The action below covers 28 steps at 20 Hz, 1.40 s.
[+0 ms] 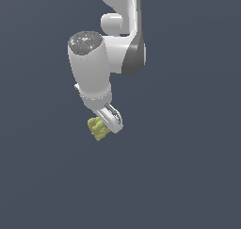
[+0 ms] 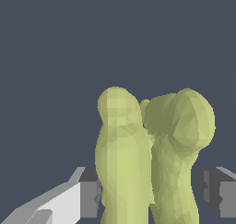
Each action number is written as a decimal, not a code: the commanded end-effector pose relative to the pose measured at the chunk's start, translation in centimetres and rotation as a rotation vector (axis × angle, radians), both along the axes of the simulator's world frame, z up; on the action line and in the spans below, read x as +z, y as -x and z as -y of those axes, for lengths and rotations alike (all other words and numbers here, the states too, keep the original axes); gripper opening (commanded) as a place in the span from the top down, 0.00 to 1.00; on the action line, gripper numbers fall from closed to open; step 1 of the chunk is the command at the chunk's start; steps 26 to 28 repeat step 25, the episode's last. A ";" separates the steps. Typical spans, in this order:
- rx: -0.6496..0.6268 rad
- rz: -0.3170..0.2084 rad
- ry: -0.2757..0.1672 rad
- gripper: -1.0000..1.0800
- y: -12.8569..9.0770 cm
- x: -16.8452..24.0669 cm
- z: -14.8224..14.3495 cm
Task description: Pick up the object and move it to a goal position.
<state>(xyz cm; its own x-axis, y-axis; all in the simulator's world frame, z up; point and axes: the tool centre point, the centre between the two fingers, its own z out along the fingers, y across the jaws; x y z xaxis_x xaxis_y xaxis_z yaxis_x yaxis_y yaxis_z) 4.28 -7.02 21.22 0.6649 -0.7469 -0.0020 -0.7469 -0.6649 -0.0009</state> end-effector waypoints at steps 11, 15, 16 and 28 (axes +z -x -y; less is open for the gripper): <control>0.001 0.000 0.001 1.00 2.7 10.9 10.2; 0.001 0.001 0.001 1.00 3.1 13.3 12.4; 0.001 0.001 0.001 1.00 3.2 13.7 12.8; 0.001 0.001 0.002 1.00 3.2 15.2 14.2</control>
